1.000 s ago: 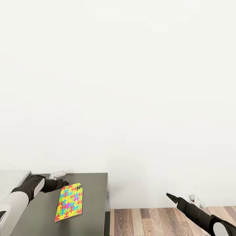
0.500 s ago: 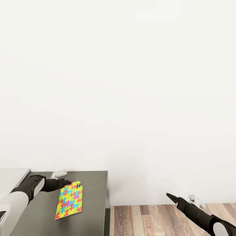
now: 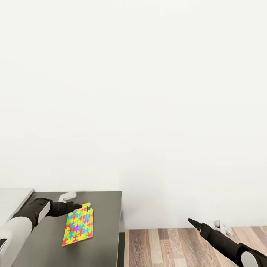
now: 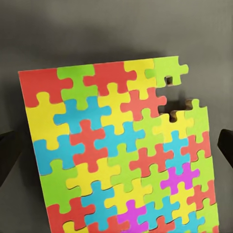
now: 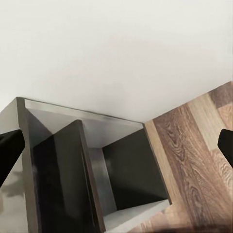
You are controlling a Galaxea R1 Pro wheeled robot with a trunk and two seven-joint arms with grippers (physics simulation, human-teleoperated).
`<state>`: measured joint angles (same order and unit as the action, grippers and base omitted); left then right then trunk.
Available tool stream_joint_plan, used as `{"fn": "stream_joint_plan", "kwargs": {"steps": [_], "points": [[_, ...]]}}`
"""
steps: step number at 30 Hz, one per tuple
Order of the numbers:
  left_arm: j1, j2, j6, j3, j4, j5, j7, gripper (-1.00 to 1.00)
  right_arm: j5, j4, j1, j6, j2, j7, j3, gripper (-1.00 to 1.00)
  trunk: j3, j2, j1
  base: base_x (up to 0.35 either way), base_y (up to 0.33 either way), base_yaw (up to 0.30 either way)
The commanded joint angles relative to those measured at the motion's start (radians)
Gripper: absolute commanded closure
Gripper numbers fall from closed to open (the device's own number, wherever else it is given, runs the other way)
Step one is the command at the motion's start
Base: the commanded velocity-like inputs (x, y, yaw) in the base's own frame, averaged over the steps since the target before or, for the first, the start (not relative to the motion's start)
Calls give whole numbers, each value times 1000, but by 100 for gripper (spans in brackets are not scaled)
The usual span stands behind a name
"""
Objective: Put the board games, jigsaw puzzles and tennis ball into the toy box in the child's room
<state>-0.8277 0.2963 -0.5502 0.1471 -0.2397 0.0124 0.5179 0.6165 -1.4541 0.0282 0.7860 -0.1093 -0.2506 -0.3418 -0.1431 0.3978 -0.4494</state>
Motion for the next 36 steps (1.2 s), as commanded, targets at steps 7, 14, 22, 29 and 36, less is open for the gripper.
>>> {"fn": "stream_joint_plan", "kwargs": {"steps": [7, 14, 22, 29, 36], "points": [[-1, 0, -8, 6, -1, 1, 4, -100, -3, 0, 1, 6, 0, -7, -2, -100, -14, 2, -1, 0, 0, 0], [-1, 0, -9, 6, -1, 1, 4, -100, -3, 0, 1, 6, 1, -7, -2, -100, -25, 2, -1, 0, 0, 0], [-1, 0, -8, 6, -1, 1, 4, -100, -3, 0, 1, 6, 2, -7, -2, -100, -38, 2, -1, 0, 0, 0], [-1, 0, -8, 6, -1, 1, 4, -100, -3, 0, 1, 6, 3, -7, -2, -100, -50, 2, -1, 0, 0, 0], [-1, 0, -8, 6, -1, 1, 4, -100, -2, 0, 1, 6, 1, -7, -2, -100, -61, 2, -1, 0, 0, 0]]}}
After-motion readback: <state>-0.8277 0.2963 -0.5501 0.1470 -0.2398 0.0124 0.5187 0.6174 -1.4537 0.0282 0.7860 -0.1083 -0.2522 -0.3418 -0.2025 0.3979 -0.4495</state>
